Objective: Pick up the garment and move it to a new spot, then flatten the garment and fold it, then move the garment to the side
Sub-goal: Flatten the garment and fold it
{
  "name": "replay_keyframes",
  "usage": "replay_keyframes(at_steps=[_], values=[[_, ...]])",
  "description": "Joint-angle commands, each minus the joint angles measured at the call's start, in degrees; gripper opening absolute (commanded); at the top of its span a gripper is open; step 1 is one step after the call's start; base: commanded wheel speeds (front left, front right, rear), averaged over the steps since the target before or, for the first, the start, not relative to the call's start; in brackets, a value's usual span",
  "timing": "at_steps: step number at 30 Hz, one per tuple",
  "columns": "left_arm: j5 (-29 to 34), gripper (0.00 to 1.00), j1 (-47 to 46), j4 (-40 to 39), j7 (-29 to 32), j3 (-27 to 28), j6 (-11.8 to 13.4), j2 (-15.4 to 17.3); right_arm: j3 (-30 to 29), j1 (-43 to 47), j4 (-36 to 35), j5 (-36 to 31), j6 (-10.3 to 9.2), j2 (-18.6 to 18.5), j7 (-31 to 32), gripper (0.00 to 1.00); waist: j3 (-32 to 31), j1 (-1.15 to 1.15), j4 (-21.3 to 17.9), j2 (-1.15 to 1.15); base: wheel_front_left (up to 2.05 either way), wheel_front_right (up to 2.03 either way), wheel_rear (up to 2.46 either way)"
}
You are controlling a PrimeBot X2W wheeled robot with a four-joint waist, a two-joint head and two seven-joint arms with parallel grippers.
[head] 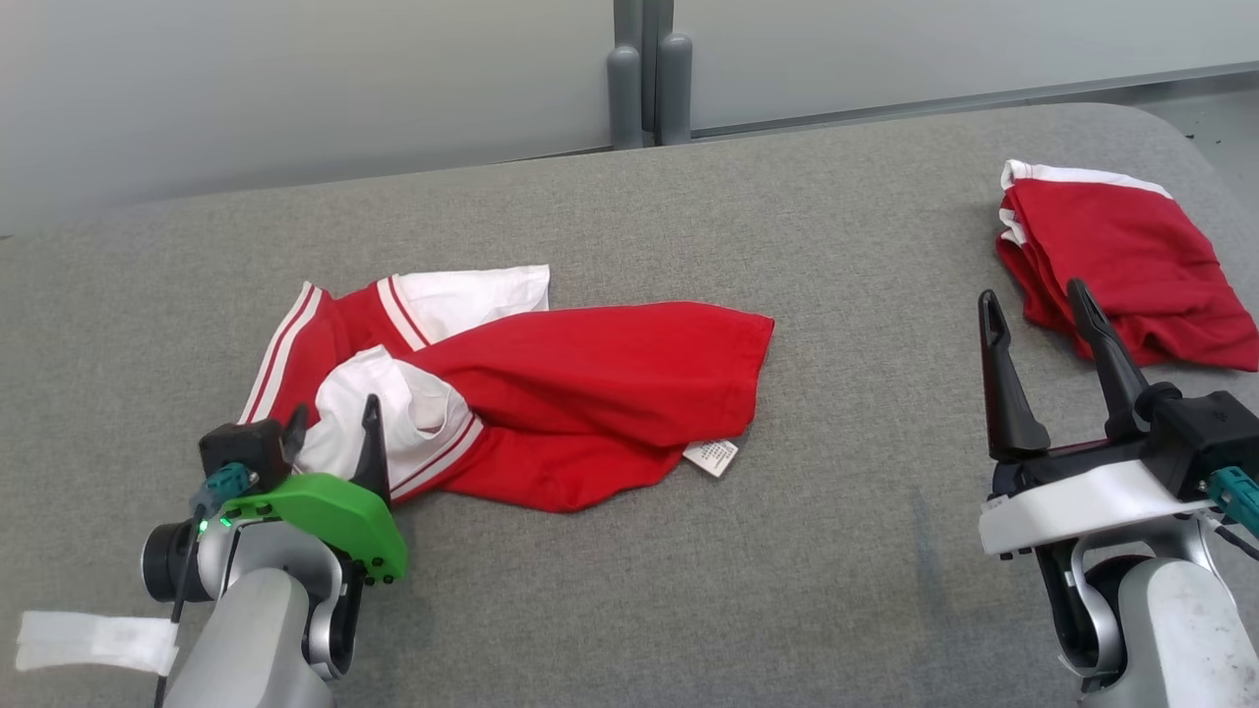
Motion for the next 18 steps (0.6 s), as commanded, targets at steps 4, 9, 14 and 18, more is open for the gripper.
replay_keyframes(at_steps=[4,9,14,18], values=[[0.73,0.47,-2.11,2.18,3.57,-1.43,-1.04,1.65,0.25,-0.15,0.19,0.24,0.0,-0.15,-0.07,1.0,0.6,0.0,-0.52,0.31,0.0,0.0,0.0],[-0.11,0.0,-1.51,1.51,3.13,-1.15,-1.53,2.32,-0.32,0.23,0.44,0.4,0.0,-0.15,-0.47,1.0,0.65,0.0,-0.2,0.31,0.0,0.0,0.0],[-0.42,0.0,0.03,-0.68,0.98,-0.88,-1.86,2.8,-0.97,0.06,0.52,0.38,0.0,-0.15,-0.57,1.0,0.36,0.0,0.83,0.31,0.0,0.0,0.0],[-0.62,0.0,1.99,-4.05,-1.01,-1.2,-2.9,3.44,-0.75,0.21,0.7,0.47,0.0,-0.15,-0.42,1.0,-0.16,0.0,1.7,0.31,0.0,0.0,0.0]])
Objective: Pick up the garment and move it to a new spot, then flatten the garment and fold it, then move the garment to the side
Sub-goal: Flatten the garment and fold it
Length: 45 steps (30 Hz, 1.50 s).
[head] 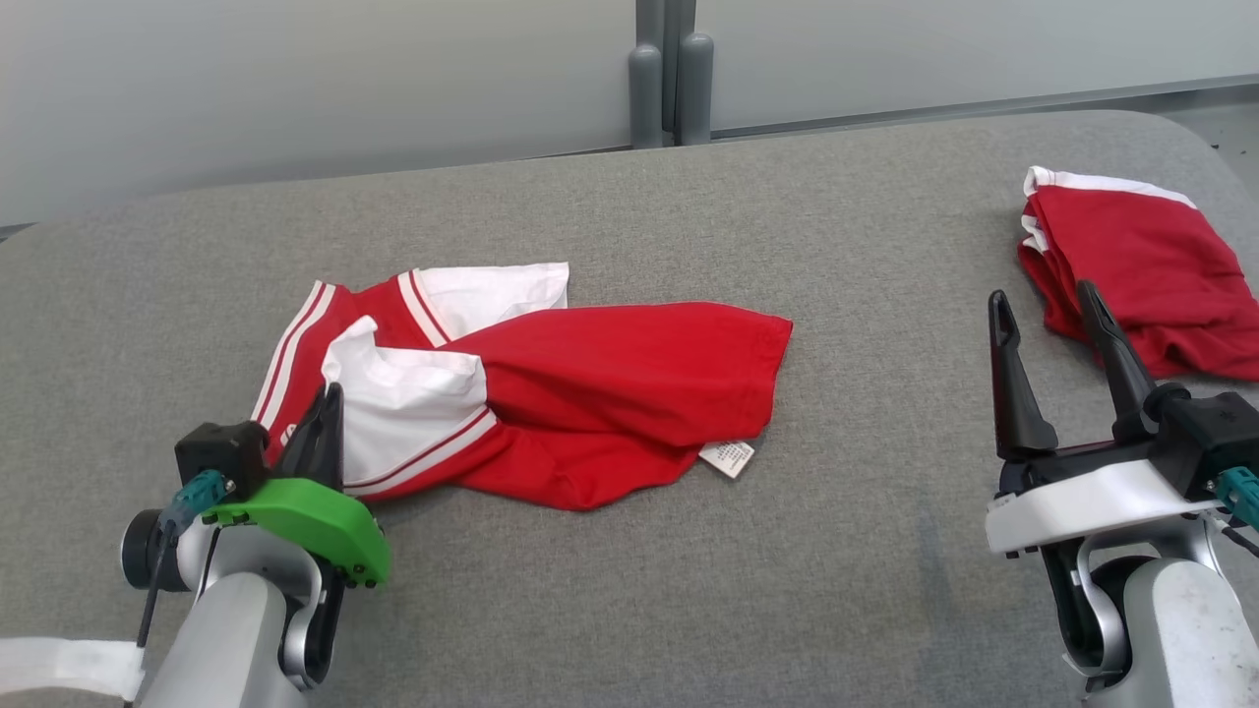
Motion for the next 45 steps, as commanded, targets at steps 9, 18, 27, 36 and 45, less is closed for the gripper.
replay_keyframes(at_steps=[9,18,27,36,45], values=[[-1.2,0.0,10.94,-11.62,-2.27,0.86,-0.11,3.33,-0.41,1.11,0.6,0.25,0.0,-0.15,-0.28,1.0,-1.18,0.0,1.94,0.31,0.0,0.0,0.0],[-5.0,0.0,20.22,-16.98,-3.66,3.9,3.09,1.54,-0.74,3.13,2.8,1.11,0.0,-0.14,0.08,1.0,-2.15,0.0,3.32,0.31,0.0,0.0,0.0],[-7.47,0.0,22.22,-12.45,-5.53,8.63,4.93,1.39,-0.65,2.97,5.79,1.02,0.0,-0.15,0.08,1.0,-2.5,0.0,2.92,0.31,0.0,0.0,0.0],[-8.23,1.0,23.06,-9.17,-6.33,11.31,4.13,0.14,-0.69,3.02,8.91,0.83,-0.01,-0.15,-0.39,1.0,-3.15,0.0,3.39,0.31,0.0,0.0,0.0],[-4.29,1.0,25.63,-19.17,-6.32,15.13,4.21,-1.33,-0.7,3.8,10.55,0.27,0.0,-0.15,0.5,1.0,-4.3,0.0,5.43,0.31,0.0,0.0,0.0]])
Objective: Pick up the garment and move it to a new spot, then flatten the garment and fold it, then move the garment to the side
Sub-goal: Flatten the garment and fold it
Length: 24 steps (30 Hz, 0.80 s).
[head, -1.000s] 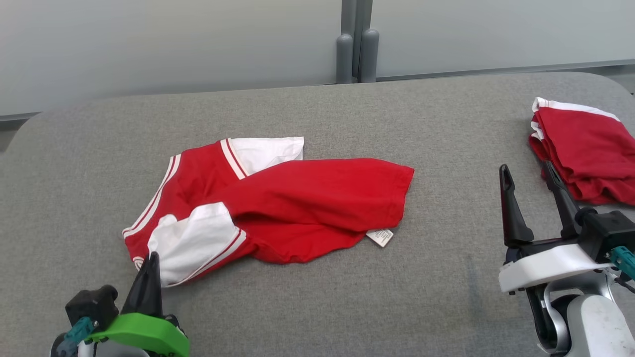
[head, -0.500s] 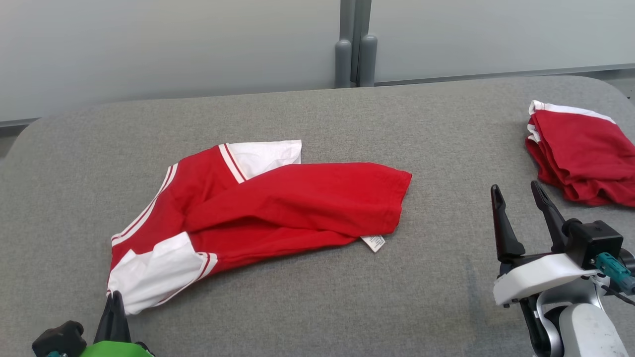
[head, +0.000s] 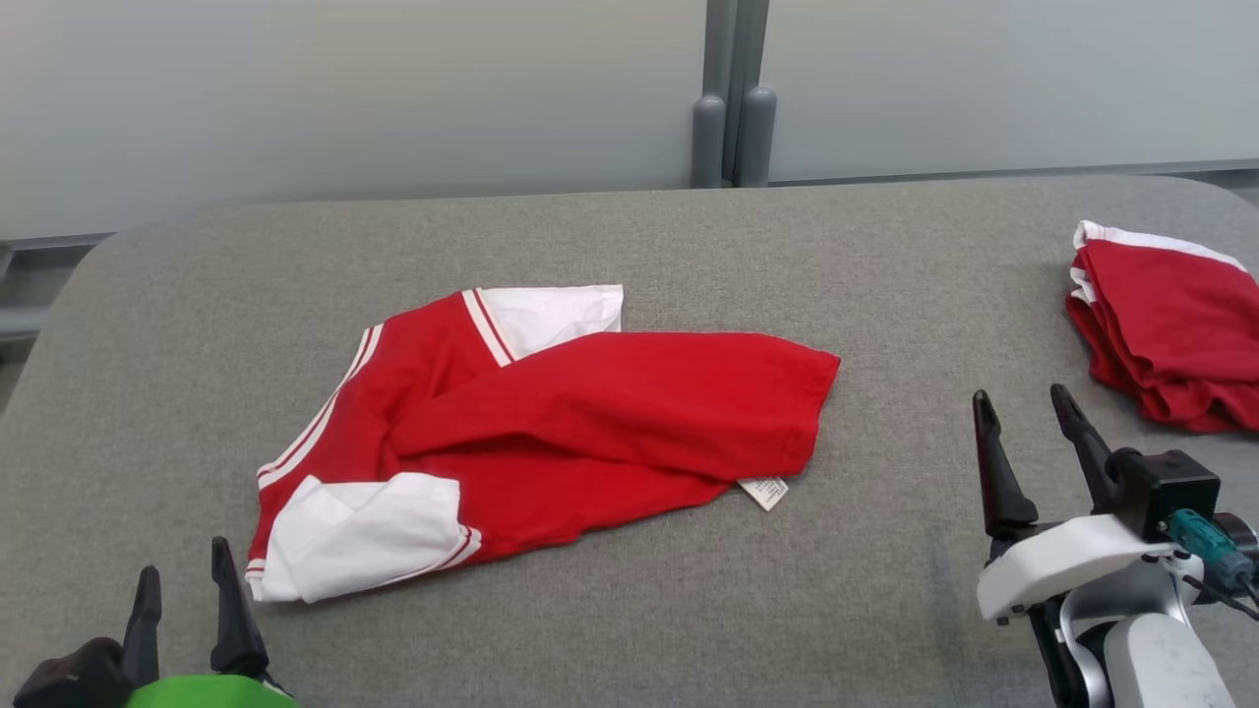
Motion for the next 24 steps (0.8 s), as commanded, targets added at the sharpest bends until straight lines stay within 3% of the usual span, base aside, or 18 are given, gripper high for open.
replay_keyframes(at_steps=[1,13,24], values=[[1.21,1.0,0.87,-1.76,-0.01,-0.12,-0.24,-0.7,0.33,0.57,0.81,-0.47,0.0,-0.15,0.71,1.0,-0.5,0.0,0.84,0.31,0.0,0.0,0.0],[5.01,1.0,-0.72,-8.76,0.18,-5.82,-0.97,-4.13,5.74,-4.11,11.28,0.39,0.0,-0.18,4.63,1.0,-0.13,0.0,6.64,0.31,0.0,0.0,0.0],[5.69,1.0,-1.43,-11.04,0.23,-8.22,-0.63,-4.85,1.79,-13.52,29.37,0.68,0.0,-0.18,5.22,1.0,2.99,0.0,12.76,0.31,0.0,0.0,0.0]])
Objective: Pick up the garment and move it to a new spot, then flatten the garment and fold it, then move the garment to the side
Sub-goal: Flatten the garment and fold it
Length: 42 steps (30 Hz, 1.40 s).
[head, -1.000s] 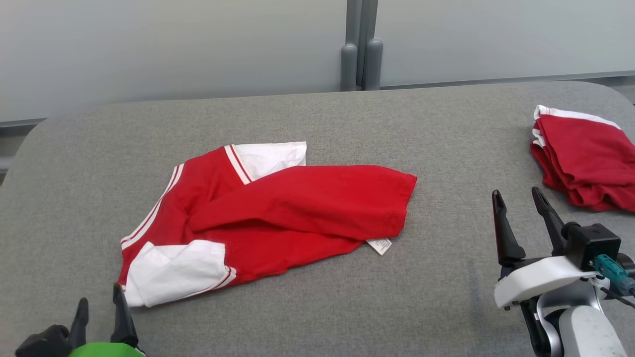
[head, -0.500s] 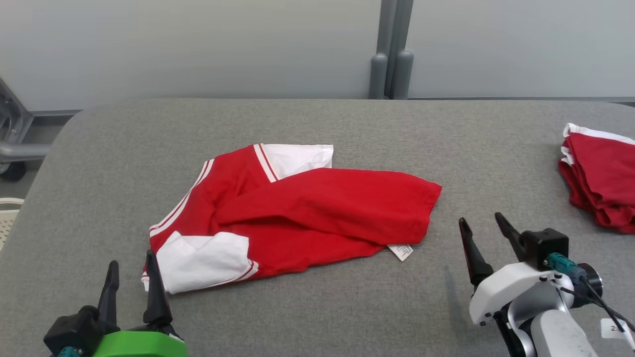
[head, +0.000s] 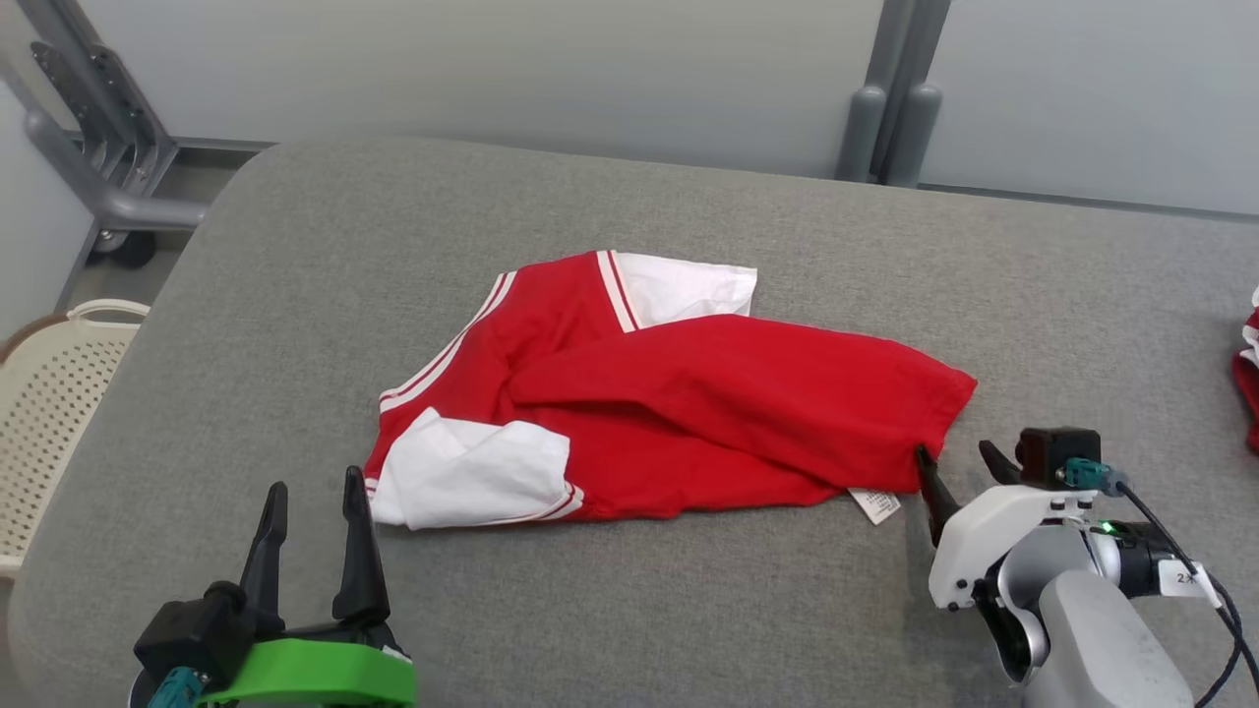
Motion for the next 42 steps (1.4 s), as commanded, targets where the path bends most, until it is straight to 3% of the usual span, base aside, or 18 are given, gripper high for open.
replay_keyframes(at_steps=[1,13,15,18,25,31,37,42], values=[[0.21,1.0,-0.9,-0.26,-0.2,-0.02,0.12,-0.11,-0.5,-1.38,1.51,0.07,-0.01,-0.22,0.37,1.0,1.6,0.0,1.89,0.31,0.0,0.0,0.0],[0.21,1.0,-1.51,-0.21,-0.46,-0.04,0.23,-0.68,0.72,-8.77,15.06,0.58,0.0,-0.15,2.99,0.98,2.14,0.0,2.74,0.31,0.0,0.0,0.0],[0.23,1.0,-1.63,-0.19,-0.49,0.09,0.22,-0.7,1.79,-9.6,16.19,0.76,0.0,-0.1,2.79,0.47,2.22,0.0,2.55,0.31,0.0,0.0,0.0],[0.32,1.0,-1.78,-0.25,-0.53,0.19,0.15,-0.73,2.84,-10.78,18.04,1.25,-0.01,-0.15,2.52,0.0,2.44,0.0,2.28,0.31,0.0,0.0,0.0],[0.56,1.0,-2.03,-0.09,-0.46,0.45,0.12,-0.65,2.91,-14.62,18.88,0.17,-0.04,-0.26,-1.65,0.0,2.65,0.0,1.64,0.31,0.0,0.0,0.0],[0.6,1.0,-1.38,0.11,-0.46,0.25,0.08,-0.94,1.35,-17.51,15.4,-2.06,-0.04,-0.56,-5.67,0.0,1.87,0.0,0.0,0.31,0.0,0.0,0.0],[0.61,1.0,-0.84,0.07,-0.48,0.1,-0.01,-1.16,0.57,-17.13,7.13,-2.01,-0.04,-1.74,-4.88,0.0,0.98,0.0,-1.82,0.31,0.0,0.0,0.0],[0.65,1.0,-0.45,-0.25,-0.49,0.25,0.05,-1.32,-1.09,-12.23,-2.78,-1.63,-0.04,-2.58,0.6,0.0,0.99,0.0,-2.92,0.31,0.0,0.0,0.0]])
